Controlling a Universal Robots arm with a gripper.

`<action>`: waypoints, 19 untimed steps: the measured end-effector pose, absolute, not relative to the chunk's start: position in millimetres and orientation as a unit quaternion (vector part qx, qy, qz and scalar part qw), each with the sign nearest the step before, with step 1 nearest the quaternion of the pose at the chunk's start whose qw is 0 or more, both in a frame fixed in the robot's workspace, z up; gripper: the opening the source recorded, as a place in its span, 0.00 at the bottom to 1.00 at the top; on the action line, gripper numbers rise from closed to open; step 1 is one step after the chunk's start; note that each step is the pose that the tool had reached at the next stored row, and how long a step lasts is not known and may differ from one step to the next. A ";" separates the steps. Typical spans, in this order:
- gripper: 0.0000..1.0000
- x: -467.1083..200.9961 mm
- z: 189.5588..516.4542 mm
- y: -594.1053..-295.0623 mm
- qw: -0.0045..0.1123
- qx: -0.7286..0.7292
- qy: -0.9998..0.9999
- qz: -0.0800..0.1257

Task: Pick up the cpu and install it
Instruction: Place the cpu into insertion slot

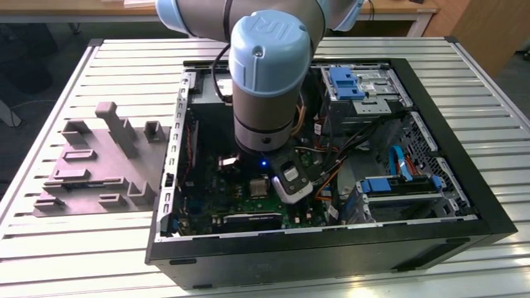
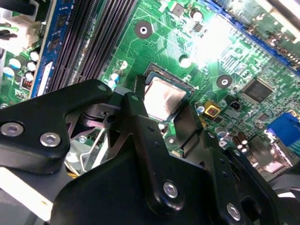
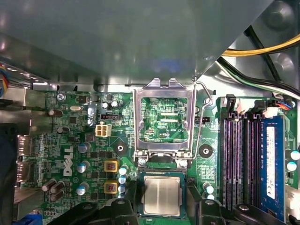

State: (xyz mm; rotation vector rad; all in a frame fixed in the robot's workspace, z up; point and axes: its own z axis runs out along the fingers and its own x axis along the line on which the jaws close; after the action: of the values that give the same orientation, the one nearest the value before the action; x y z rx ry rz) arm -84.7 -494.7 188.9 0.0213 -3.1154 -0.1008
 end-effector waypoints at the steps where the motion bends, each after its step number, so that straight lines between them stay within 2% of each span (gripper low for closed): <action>1: 0.51 -84.6 188.5 -494.7 0.012 0.007 -0.999 -0.032; 19: 0.51 -81.6 192.1 -494.7 0.012 0.007 -0.999 -0.032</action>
State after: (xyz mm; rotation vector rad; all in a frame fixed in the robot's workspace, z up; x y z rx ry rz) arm -81.6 -494.7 192.1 0.0213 -3.1156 -0.1005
